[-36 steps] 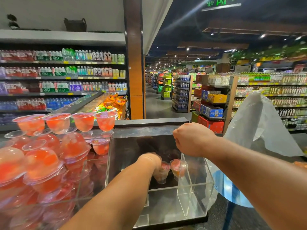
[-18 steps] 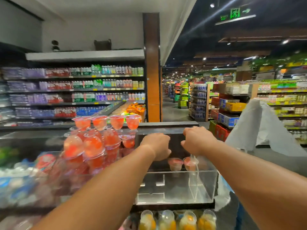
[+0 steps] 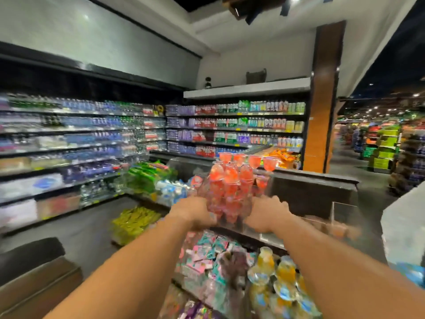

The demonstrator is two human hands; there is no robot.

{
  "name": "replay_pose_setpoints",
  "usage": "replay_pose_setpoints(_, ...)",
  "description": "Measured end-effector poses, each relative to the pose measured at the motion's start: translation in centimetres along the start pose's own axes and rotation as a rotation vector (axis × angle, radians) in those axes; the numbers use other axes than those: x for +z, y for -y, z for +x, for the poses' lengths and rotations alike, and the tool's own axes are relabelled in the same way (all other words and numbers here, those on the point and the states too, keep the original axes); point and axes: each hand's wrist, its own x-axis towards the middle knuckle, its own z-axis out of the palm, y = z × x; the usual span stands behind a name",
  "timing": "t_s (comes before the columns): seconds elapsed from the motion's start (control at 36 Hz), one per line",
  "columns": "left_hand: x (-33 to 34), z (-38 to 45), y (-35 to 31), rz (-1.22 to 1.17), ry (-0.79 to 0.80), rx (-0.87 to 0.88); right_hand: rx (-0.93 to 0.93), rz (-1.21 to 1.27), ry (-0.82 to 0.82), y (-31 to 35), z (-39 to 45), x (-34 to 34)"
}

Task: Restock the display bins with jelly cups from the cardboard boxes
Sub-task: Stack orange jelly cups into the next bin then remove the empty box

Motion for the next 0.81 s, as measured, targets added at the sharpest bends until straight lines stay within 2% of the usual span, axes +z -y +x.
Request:
replay_pose_setpoints(0.11, 1.5, -6.6, 5.4, -0.052, -0.007, -0.167, -0.142, 0.047, 0.054, 6.8, -3.0, 3.0)
replay_pose_setpoints(0.28, 4.9, -19.3, 15.2, -0.030, 0.105, -0.432, -0.380, 0.039, 0.177, 18.9, -9.0, 8.7)
replay_pose_setpoints(0.53, 6.3, -37.2, 27.8, -0.081, 0.101, -0.851, -0.698, 0.106, 0.355, 37.0, -19.6, 15.9)
replay_pose_setpoints(0.67, 7.2, -43.4, 31.4, -0.102, 0.096, -0.960, -0.810, 0.101, 0.436, 44.0, -23.9, 17.8)
replay_pose_setpoints(0.81, 8.4, -47.1, 36.2, -0.121, 0.121, -1.055, -0.834, 0.106, 0.495, 49.0, -25.0, 19.9)
